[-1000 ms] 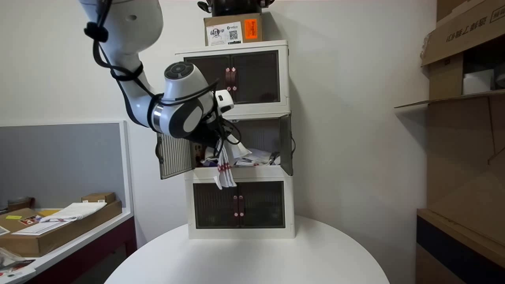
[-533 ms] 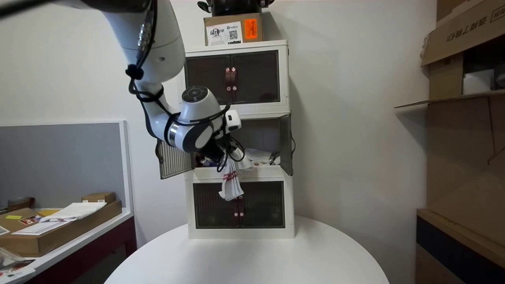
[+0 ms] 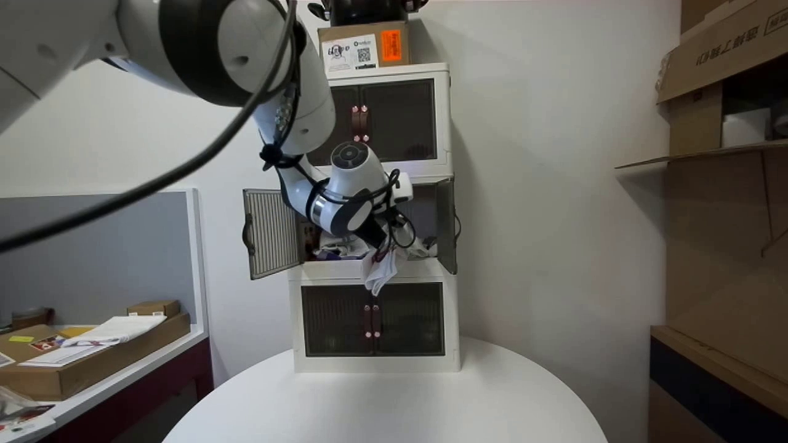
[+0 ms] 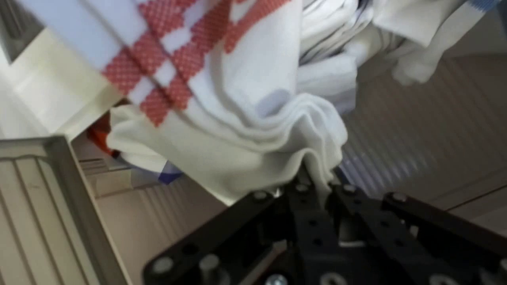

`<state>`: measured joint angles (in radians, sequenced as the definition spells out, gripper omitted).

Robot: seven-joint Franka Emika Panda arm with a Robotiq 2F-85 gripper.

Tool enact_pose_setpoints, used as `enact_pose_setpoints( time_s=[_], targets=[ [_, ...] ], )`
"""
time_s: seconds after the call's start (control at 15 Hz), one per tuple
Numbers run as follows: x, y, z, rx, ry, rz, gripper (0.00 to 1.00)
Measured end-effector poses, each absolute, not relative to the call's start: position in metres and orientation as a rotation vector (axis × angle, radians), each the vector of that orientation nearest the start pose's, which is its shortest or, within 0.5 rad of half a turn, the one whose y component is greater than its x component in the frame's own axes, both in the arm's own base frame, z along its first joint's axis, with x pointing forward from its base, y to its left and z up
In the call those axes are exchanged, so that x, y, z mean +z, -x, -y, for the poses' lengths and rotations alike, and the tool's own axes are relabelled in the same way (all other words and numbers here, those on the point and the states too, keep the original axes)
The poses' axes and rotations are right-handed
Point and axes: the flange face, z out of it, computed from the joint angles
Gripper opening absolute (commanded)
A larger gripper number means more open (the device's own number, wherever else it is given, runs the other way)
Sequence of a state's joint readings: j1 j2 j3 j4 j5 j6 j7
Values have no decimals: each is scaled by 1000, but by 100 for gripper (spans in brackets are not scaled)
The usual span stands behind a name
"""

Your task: Put the towel inside the shelf in the middle

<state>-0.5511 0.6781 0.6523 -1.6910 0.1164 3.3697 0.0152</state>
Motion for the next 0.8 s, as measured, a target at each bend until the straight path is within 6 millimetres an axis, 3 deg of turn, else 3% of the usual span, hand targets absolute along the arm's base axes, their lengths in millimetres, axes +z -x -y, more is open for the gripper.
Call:
enact_pose_setpoints(
  time_s=[0.33,0.8],
  targets=[
    [413,-755,82,-1434,2265,-537,2],
    [415,-784,79,-1332,2168,-562,2]
  ],
)
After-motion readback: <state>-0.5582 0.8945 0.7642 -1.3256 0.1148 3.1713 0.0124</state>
